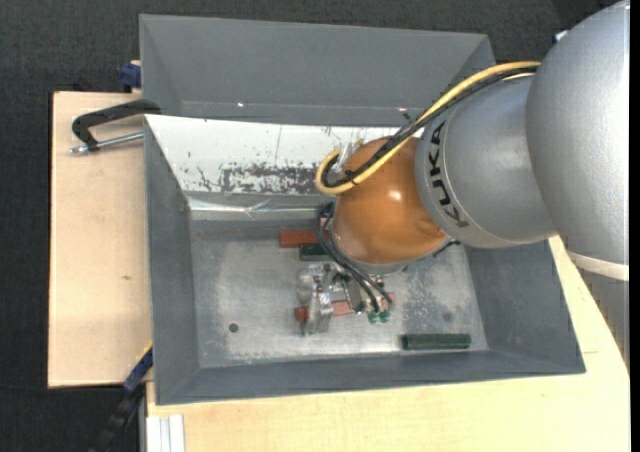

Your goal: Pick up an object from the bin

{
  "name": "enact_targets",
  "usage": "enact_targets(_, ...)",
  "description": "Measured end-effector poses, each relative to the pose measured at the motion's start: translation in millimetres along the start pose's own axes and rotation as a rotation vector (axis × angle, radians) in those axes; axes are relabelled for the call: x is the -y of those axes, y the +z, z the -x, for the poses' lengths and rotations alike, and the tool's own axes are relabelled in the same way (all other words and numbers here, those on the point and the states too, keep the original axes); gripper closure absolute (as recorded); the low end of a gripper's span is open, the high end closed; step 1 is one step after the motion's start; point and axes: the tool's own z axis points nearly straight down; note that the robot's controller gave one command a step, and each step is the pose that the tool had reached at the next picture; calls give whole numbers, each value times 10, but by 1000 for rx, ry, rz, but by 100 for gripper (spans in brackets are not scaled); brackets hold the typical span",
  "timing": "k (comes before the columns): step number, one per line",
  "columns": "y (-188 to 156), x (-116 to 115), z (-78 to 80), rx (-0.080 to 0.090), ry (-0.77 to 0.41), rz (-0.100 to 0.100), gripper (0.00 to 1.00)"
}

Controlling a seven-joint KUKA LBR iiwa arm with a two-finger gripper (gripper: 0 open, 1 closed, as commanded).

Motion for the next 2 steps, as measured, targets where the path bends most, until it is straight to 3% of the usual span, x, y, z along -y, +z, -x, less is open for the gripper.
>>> enact_targets(1, 0, 0, 0, 0, 0, 0, 100)
enact_targets(2, -1916, -74, -32, 9, 36, 0, 100)
